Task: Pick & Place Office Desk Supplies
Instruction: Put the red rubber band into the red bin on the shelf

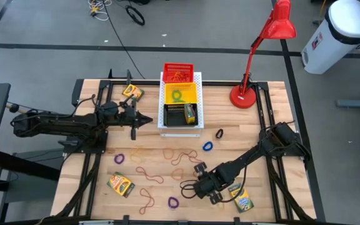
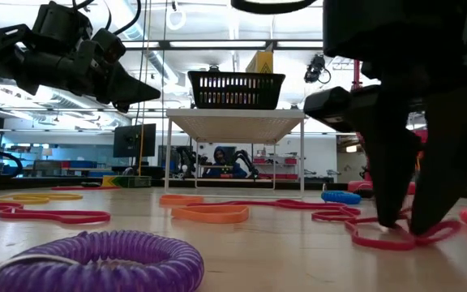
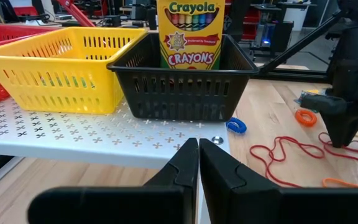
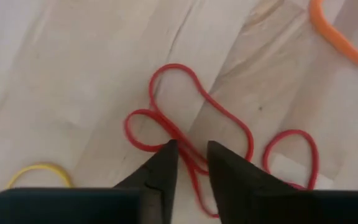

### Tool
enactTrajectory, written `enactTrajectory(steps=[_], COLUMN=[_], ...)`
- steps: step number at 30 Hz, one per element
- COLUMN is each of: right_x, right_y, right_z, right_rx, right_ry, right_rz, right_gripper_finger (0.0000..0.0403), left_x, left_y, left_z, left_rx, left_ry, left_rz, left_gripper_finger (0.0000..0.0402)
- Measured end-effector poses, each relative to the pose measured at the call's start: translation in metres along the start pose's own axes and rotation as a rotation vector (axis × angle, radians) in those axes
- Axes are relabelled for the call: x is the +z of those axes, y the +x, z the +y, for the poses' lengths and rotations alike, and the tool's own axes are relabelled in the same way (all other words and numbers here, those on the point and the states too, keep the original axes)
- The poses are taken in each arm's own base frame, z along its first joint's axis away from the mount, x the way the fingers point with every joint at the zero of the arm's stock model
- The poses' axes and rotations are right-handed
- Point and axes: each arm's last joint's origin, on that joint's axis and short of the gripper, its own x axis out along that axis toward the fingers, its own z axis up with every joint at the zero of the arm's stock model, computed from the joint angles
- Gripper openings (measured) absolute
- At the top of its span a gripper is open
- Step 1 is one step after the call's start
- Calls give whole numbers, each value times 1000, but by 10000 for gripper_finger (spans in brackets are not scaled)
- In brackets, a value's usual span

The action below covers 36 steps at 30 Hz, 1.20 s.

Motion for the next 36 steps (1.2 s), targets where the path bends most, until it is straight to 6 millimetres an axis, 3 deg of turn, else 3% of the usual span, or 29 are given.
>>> enactTrajectory(steps=[7,22,29,36], right_x=[0,-1,0,-8], right_y=[0,-6,-41,-101], right_z=[3,19,27,28], right_rx=[-1,-53,-146,-333], right_ry=[0,29,46,88], right_rz=[0,-15,-96,-216], right_gripper_finger=[8,5,3,1], left_x=[0,0,0,1], left_y=[0,0,0,0], left_z=[0,0,0,0], left_rx=[0,0,0,1], left_ry=[0,0,0,2], left_rz=[0,-1,-2,-9], left_gripper_finger=[21,21,21,21])
